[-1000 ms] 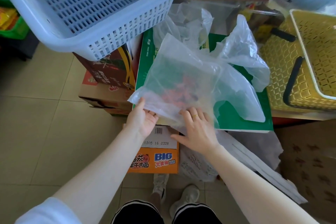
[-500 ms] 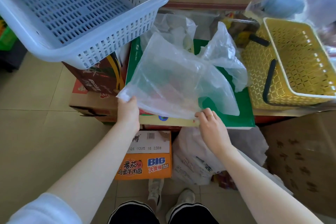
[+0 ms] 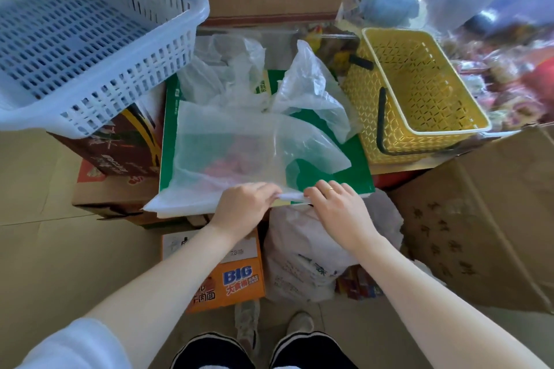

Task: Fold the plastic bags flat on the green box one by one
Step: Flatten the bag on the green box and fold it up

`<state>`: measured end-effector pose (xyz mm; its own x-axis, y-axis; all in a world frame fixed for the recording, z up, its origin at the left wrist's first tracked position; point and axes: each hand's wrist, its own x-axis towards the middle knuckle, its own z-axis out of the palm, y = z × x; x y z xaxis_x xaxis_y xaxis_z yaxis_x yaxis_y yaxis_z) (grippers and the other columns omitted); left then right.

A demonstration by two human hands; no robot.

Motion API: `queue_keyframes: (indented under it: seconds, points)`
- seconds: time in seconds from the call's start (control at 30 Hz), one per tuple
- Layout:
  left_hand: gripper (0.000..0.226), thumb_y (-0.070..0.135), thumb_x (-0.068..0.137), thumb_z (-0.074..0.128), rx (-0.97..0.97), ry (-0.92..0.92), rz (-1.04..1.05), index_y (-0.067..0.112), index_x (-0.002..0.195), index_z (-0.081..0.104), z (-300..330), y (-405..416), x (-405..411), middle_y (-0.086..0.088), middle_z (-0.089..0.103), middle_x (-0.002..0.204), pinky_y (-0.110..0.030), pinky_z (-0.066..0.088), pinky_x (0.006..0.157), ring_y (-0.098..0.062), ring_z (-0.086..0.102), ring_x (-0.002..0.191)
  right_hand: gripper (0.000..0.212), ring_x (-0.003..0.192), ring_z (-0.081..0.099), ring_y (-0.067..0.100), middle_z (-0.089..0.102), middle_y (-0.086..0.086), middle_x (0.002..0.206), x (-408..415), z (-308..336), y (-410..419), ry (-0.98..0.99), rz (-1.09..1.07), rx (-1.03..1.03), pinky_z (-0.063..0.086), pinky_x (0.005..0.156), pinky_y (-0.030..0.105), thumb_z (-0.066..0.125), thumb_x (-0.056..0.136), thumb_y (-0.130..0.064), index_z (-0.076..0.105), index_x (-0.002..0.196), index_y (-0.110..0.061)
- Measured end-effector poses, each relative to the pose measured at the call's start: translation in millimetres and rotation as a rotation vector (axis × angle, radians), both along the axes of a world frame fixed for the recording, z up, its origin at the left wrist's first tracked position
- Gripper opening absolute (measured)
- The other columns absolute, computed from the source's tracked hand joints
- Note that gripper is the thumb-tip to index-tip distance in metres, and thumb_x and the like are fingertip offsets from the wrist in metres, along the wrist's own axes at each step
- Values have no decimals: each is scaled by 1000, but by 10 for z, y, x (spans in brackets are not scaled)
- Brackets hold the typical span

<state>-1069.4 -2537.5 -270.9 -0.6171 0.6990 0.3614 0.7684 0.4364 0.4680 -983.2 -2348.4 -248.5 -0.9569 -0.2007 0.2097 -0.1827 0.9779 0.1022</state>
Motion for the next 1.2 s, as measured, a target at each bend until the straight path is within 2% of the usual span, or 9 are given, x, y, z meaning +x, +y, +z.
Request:
queue_keyframes:
  seconds: [0.27, 0.4, 0.47, 0.6, 0.73, 0.87, 1.0, 1.13, 1.2]
  points:
    - [29, 32, 87, 41, -172, 93, -32, 15, 70, 58, -210, -115, 54, 4, 58, 62, -24, 41, 33, -16, 55, 47, 28, 68, 57, 31, 59, 11, 80, 397, -41, 641, -184, -236, -46, 48, 55, 34, 72, 55, 10, 62, 76, -6]
    - [13, 17, 79, 66, -271, -10, -49, 16, 74, 54, -279, -29, 173, 1, 55, 68, -24, 37, 28, -19, 53, 47, 29, 99, 50, 32, 59, 8, 104, 314, -48, 636, -436, -331, -98, 42, 82, 38, 59, 74, -1, 68, 100, -11]
    - [8, 16, 81, 51, -307, -33, -111, 15, 73, 53, -260, 33, 212, -1, 53, 67, -24, 36, 29, -21, 52, 45, 31, 103, 50, 34, 58, 9, 110, 175, -10, 500, -371, -309, -298, 40, 83, 38, 50, 77, -7, 66, 104, -10]
    - [16, 16, 91, 39, -609, -200, -248, 14, 97, 54, -235, 54, 287, -3, 54, 101, -29, 34, 59, -24, 55, 85, 37, 115, 47, 35, 50, 13, 130, -336, 89, 246, -173, -262, -460, 44, 87, 42, 50, 89, -14, 52, 124, -6]
    - [15, 19, 95, 40, -774, -253, -376, 13, 102, 52, -209, -23, 245, -3, 52, 107, -29, 32, 68, -21, 49, 98, 49, 132, 32, 31, 34, 8, 148, -833, 40, 21, -382, -152, -422, 36, 103, 44, 45, 97, -27, 33, 142, -12]
    - [17, 26, 92, 47, -747, -208, -439, 14, 100, 57, -235, -209, 182, -3, 55, 104, -31, 33, 79, -23, 48, 100, 61, 136, 28, 33, 25, 10, 152, -1148, -192, -257, -596, -116, -335, 25, 110, 42, 44, 96, -34, 17, 147, -13]
    - [60, 60, 78, 40, -487, -365, -143, 17, 114, 60, -283, -519, 136, -3, 58, 115, -36, 39, 95, -20, 50, 109, 57, 123, 37, 33, 36, 14, 140, -1219, -373, -303, -598, -207, -242, 33, 94, 39, 51, 91, -32, 29, 139, -10]
    - [33, 32, 84, 56, -188, -116, 446, 7, 106, 60, -309, -799, -121, -12, 58, 104, -42, 49, 80, -26, 54, 97, 40, 104, 42, 30, 43, 11, 121, -1132, -386, -231, -525, -337, -181, 35, 70, 34, 45, 91, -33, 40, 125, -12]
    - [44, 24, 81, 68, -225, -196, 669, 2, 116, 55, -338, -852, -280, -20, 53, 116, -47, 44, 86, -37, 51, 106, 40, 105, 43, 30, 41, 10, 120, -1067, -373, -177, -559, -391, -164, 39, 71, 35, 43, 91, -31, 39, 126, -13]
